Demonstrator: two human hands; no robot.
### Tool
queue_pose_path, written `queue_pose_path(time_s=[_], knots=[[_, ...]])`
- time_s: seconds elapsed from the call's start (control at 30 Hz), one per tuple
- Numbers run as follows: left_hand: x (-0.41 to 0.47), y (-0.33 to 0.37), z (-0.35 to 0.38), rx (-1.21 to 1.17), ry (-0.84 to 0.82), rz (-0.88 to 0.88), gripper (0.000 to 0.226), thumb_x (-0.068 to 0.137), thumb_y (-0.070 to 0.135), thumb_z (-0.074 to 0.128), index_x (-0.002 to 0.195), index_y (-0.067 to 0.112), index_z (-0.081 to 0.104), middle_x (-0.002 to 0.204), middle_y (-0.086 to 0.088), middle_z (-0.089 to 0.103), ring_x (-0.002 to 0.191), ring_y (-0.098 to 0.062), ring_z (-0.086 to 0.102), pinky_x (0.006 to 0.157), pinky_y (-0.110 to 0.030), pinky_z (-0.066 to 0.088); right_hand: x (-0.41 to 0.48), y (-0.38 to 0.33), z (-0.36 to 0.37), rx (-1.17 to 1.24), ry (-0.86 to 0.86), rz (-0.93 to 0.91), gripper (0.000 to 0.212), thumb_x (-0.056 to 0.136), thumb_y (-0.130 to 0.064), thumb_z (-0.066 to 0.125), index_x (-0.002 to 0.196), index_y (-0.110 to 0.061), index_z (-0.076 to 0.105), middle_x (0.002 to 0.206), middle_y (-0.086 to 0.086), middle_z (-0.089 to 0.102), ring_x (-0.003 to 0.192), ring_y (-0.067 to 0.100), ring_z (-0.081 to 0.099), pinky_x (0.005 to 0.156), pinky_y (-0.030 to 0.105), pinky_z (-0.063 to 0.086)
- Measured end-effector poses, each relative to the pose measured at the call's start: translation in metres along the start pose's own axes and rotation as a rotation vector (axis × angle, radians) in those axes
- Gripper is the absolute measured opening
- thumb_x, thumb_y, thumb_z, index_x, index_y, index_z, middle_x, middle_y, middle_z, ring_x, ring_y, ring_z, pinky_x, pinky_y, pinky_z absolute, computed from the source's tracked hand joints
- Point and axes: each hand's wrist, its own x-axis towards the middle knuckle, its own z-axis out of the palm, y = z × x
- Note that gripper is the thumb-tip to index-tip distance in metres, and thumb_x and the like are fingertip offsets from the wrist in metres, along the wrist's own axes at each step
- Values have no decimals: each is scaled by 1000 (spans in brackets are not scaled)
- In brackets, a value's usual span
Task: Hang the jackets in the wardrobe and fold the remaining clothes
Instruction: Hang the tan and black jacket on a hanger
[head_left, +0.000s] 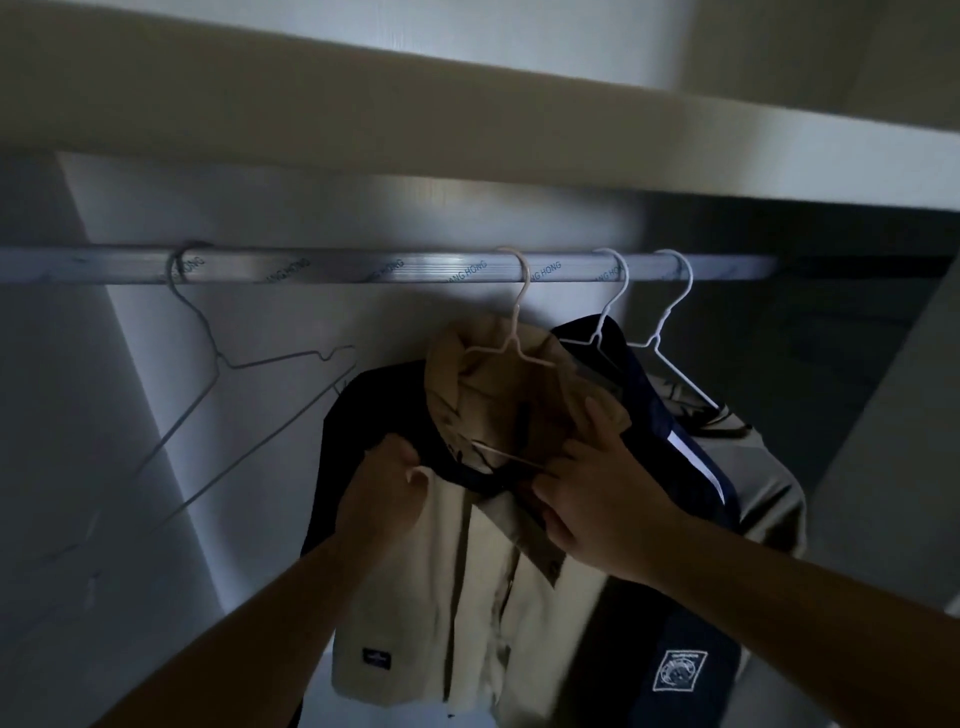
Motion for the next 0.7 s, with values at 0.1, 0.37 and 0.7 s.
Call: queue_pose_path(time_s=[0.1, 0.37, 0.7], knots=[[-15, -4, 31, -19, -146, -33, 17, 93, 19, 57, 108, 12, 61, 106, -3, 64, 101, -19, 61, 84, -27, 46, 1, -2, 6, 50, 38, -7, 21, 86, -35, 49, 89, -22, 66, 80, -1, 68, 94, 24, 59, 112, 63, 8], [-10, 28, 69, -259, -236, -180, 26, 97, 31, 52, 110, 13, 66, 105, -4, 69, 97, -20, 64, 73, -18, 41, -11, 7, 25, 226, 243, 5, 18, 85, -32, 46, 79, -26, 62, 72, -11, 62, 85, 10, 59, 114, 59, 16], [-12, 32, 75, -377, -186, -272, 23, 97, 15, 49, 111, 3, 64, 111, -19, 64, 103, -32, 61, 81, -25, 43, -39, 11, 42, 548, 615, 112, 31, 80, -14, 50, 109, -17, 60, 127, 0, 54, 117, 13, 50, 103, 40, 42]])
